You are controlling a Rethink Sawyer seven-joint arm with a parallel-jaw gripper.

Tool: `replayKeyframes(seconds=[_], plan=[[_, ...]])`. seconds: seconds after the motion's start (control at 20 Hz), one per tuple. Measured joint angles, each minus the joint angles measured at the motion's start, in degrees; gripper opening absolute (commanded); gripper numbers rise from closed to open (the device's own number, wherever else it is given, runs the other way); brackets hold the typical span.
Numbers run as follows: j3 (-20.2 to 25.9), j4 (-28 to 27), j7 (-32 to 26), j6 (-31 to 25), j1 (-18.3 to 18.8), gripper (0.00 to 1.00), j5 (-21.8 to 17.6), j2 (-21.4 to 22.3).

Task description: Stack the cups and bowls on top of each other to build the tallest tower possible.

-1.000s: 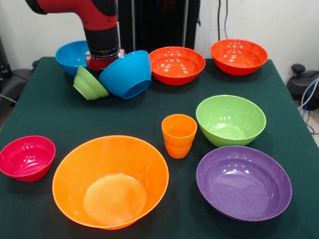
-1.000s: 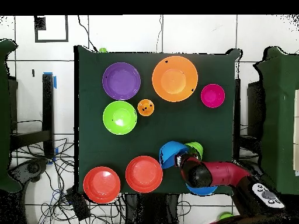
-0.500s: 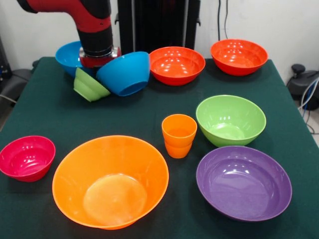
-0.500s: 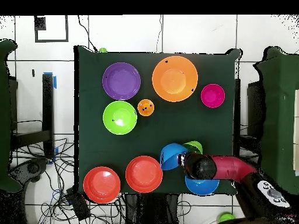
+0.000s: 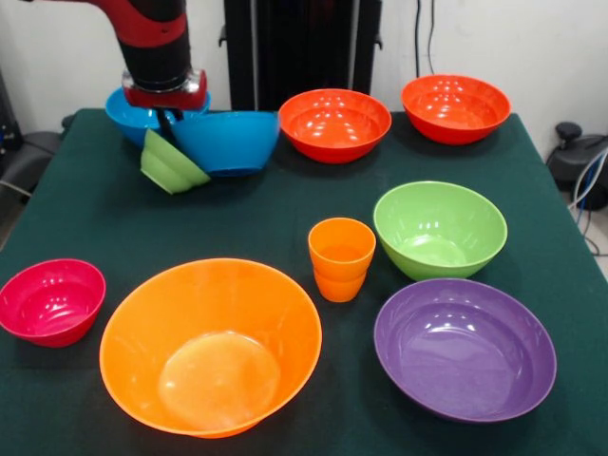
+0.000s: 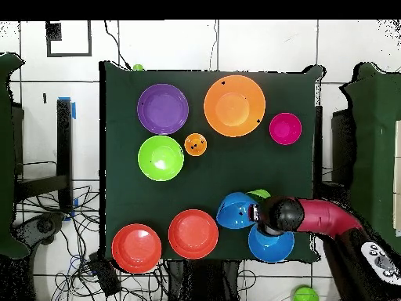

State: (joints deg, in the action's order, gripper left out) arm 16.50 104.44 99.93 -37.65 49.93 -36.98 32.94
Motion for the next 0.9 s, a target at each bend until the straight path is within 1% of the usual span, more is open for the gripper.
replayKeyframes(seconds=[0.2, 0.4, 0.65, 0.9], plan=[[1.96, 0.12, 0.00, -0.90, 1.62, 0.00, 1.05, 2.91], [4.66, 0.42, 0.00, -0.89, 4.86, 0.00, 1.59, 6.78], [6.46, 0.45, 0.00, -0.93, 6.92, 0.00, 1.84, 9.53], [8.81, 0.65, 0.00, -1.58, 7.87, 0.00, 3.07, 12.08]])
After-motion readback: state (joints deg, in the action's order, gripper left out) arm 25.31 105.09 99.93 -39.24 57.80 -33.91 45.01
